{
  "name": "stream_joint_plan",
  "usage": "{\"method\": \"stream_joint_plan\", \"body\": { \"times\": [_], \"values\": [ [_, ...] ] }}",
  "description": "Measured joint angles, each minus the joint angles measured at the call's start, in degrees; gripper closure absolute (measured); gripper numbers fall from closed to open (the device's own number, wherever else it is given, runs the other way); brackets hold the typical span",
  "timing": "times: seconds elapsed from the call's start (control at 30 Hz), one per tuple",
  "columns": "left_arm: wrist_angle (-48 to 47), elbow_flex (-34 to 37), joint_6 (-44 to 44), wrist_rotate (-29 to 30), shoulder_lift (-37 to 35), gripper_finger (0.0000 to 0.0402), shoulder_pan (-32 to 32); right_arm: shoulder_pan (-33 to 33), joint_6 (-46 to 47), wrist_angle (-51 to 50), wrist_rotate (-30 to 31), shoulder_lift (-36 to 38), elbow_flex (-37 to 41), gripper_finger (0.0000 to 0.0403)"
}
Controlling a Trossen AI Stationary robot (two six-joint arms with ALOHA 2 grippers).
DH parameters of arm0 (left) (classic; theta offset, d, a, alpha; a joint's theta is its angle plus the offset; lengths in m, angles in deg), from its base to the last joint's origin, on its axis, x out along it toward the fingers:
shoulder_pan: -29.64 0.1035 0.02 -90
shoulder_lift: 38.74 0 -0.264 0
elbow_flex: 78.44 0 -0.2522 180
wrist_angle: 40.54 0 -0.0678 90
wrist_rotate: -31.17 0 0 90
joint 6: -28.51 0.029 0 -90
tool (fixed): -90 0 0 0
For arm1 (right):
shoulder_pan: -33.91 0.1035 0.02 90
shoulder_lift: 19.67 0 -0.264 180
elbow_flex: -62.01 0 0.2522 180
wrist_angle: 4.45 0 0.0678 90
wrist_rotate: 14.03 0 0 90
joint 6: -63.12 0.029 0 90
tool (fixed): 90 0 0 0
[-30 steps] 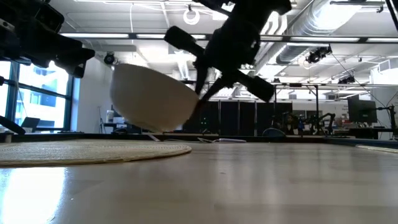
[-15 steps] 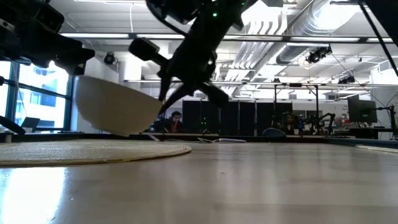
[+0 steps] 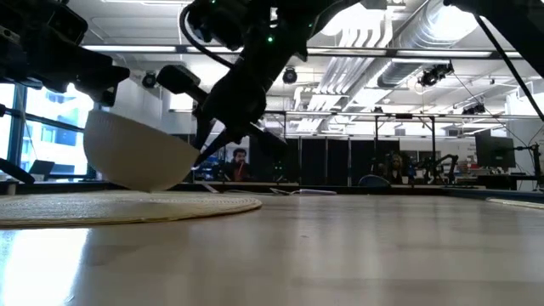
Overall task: Pick & Place Utensil
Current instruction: Put the white bowl on the brown mat
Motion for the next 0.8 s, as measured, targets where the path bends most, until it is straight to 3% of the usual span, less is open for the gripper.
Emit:
{"method": "stream_joint_plan", "body": {
  "times": [0.8],
  "values": [
    [0.0,0.0,0.0,0.0,0.0,0.0259,0.0,-0.8,11.2,1.2,-3.3,-0.4,0.0,0.0369]
  ]
}}
